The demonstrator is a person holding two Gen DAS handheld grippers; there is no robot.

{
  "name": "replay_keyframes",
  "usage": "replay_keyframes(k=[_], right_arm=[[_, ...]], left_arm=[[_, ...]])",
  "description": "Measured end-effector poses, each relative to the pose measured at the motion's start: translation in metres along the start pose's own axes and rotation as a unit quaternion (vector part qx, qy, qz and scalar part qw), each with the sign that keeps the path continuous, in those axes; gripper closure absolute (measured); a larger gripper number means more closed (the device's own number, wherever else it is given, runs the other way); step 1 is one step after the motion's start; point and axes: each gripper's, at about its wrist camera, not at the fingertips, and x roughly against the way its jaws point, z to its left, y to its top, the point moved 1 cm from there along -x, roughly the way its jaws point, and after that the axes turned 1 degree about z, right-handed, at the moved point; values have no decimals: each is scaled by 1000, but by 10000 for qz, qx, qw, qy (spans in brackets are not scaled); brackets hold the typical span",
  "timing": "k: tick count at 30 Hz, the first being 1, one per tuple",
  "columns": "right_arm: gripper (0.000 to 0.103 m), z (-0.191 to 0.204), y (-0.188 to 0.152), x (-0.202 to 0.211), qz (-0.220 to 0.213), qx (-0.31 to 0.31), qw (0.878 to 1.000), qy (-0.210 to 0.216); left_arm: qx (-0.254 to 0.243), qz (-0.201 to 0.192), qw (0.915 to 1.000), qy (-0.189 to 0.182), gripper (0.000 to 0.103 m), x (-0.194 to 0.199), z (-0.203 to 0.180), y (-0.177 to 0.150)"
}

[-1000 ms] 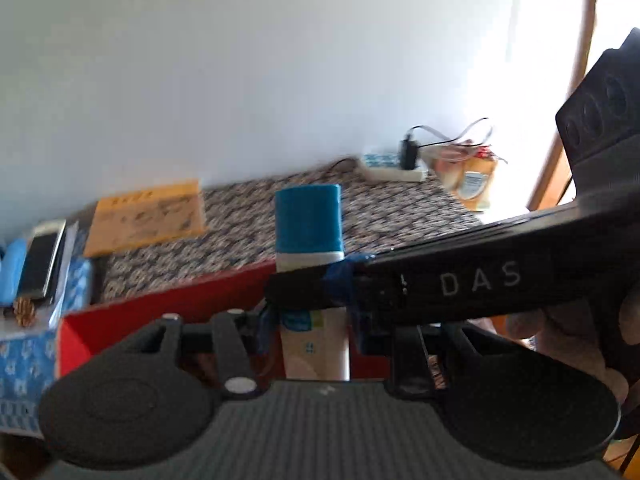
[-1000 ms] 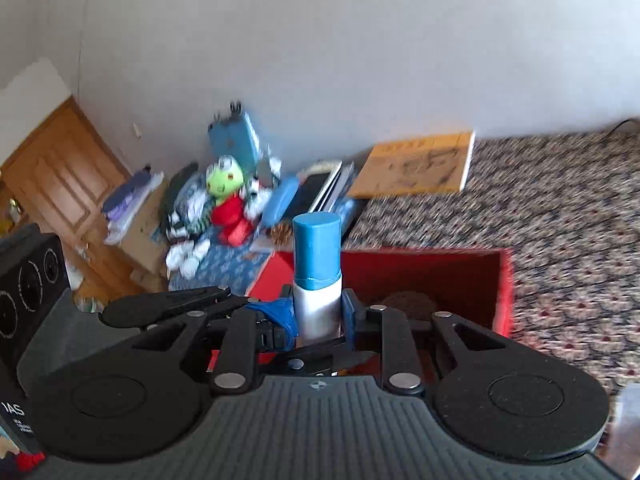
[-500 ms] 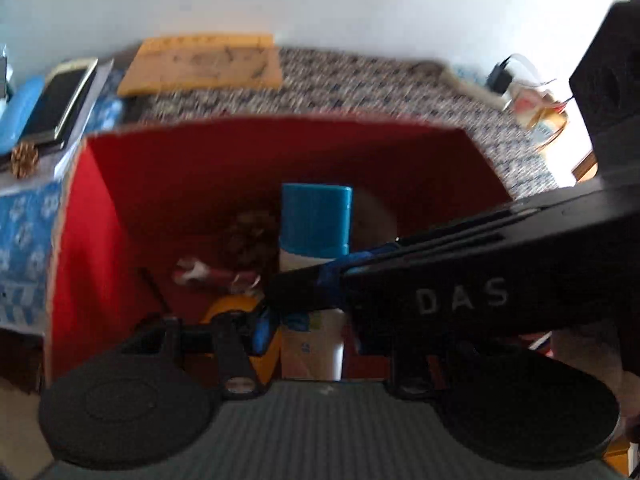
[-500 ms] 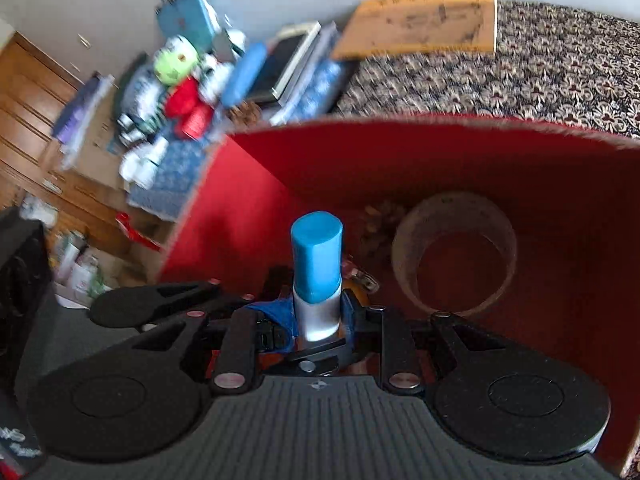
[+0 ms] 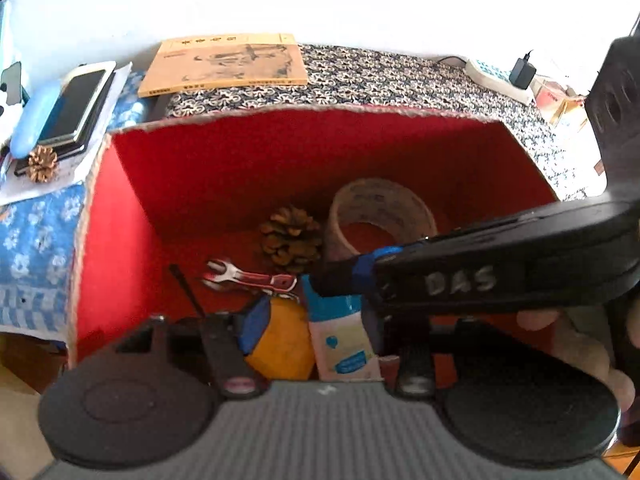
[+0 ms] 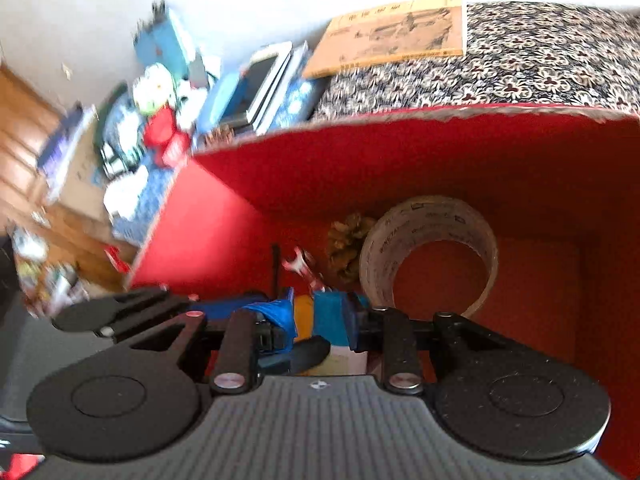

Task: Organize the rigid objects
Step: 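Lower the bottle into the box and open the right gripper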

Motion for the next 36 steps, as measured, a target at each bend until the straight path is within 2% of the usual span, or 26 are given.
replay_keyframes(k=[1,5,8,10,12,17,22,36], right_arm=[[95,-2,0,0,-87,-80,9999,33],[95,-7,-3,9,-352,-335,9988,102],[95,-3,-4,14,-489,-290,9983,-90],[94,0,-6,18,-565,-252,9979,-175],[94,-2,-9,23,-623,-335,9973,-174],[92,-3,-15,34,-833,-342,9948,-468],[91,0,-24,47,-1009,-394,9929,-501],[91,21,-47,67,-1236,-114,9875,-969]], left_arm=[[25,-24,10000,5,55,1,0,0],[-32,-44,9995,295,55,3,-5,3],[-176,-119,9983,550,54,8,-11,5],[-257,-182,9973,666,46,12,-15,5],[-323,-230,9959,811,44,15,-19,6],[-394,-289,9915,1204,41,22,-26,6],[-430,-371,9883,1414,37,30,-33,4],[-521,-481,9829,1699,36,49,-47,-8]])
